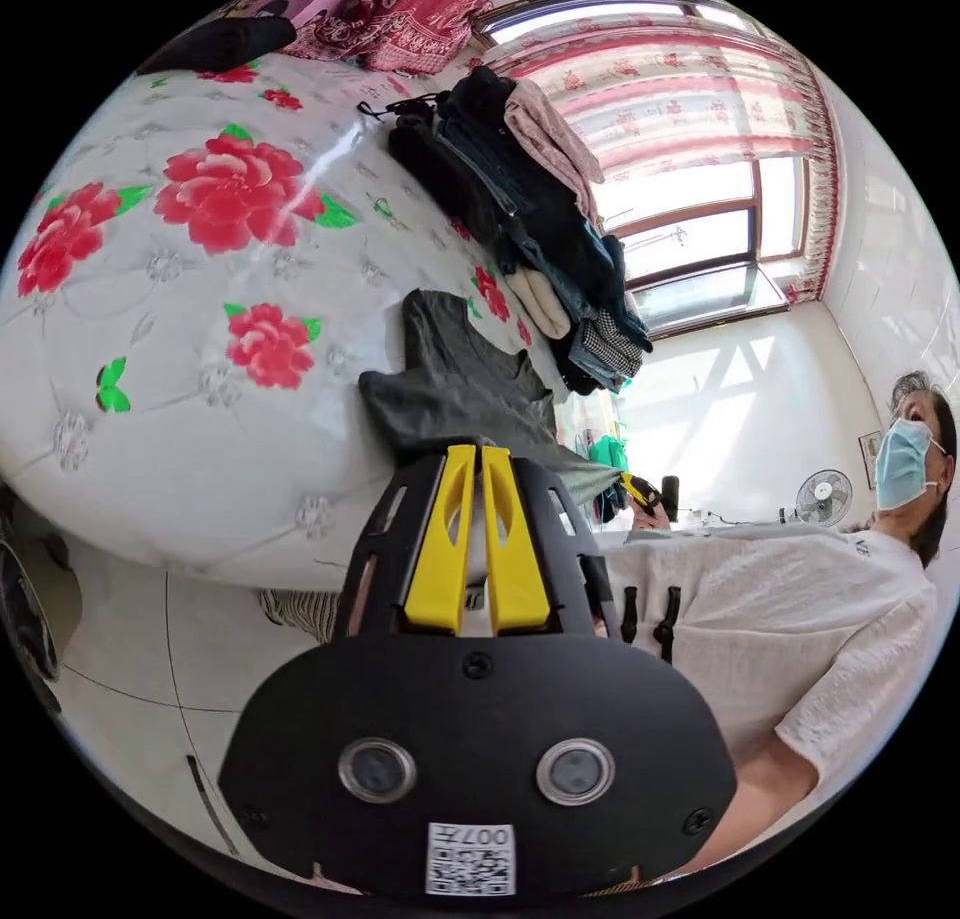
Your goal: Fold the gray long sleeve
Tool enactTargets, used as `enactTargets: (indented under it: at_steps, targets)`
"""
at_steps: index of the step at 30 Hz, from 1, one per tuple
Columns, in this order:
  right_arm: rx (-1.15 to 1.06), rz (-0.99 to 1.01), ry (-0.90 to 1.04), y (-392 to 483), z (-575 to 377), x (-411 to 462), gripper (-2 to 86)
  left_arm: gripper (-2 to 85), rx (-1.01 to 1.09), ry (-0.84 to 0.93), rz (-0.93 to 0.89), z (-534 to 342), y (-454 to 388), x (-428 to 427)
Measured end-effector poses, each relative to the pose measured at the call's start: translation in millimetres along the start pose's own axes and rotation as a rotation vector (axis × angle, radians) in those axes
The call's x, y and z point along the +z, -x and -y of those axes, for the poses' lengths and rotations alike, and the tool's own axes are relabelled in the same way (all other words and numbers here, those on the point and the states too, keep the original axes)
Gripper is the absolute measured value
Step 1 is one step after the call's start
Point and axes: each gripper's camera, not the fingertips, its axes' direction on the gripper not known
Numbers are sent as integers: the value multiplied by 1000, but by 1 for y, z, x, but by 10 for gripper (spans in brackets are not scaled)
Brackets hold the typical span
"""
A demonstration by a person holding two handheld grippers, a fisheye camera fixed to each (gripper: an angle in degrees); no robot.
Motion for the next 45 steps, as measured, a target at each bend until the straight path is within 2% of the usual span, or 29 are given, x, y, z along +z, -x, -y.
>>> enactTargets:
  at_steps: [4,7,11,18,23,26,29,31,34,36,39,41,42,45]
  targets:
    - [-33,58,-49,10,61,6,1,-5,-110,-29,-34,86,17,7]
    - [-21,16,-109,15,119,23,7,12,-169,-79,-24,156,28,27]
    - [112,-188,-198,0,161,55,35,79,-301,-221,4,191,48,42]
    - [317,-168,-207,-42,103,91,78,91,-303,-174,114,120,76,24]
    - [460,-55,-214,-60,68,121,91,91,-369,-197,83,48,83,4]
    - [458,-33,-265,-53,82,136,90,99,-397,-175,67,33,90,6]
    - [451,-42,-187,-37,120,162,85,105,-430,-194,24,32,98,8]
    - [366,-49,-171,-11,149,172,83,107,-451,-208,-8,32,102,9]
    - [29,-80,-105,77,198,195,75,109,-462,-249,-33,26,105,1]
    - [-287,-93,-14,163,217,229,67,109,-464,-256,-30,18,110,-7]
    - [-556,-32,161,244,210,293,60,114,-472,-283,-45,8,120,-17]
    - [-607,76,288,268,194,337,62,116,-481,-303,-64,4,126,-21]
    - [-621,89,377,276,183,365,66,119,-484,-316,-84,2,130,-23]
    - [-540,44,478,269,167,403,74,125,-485,-322,-131,1,138,-23]
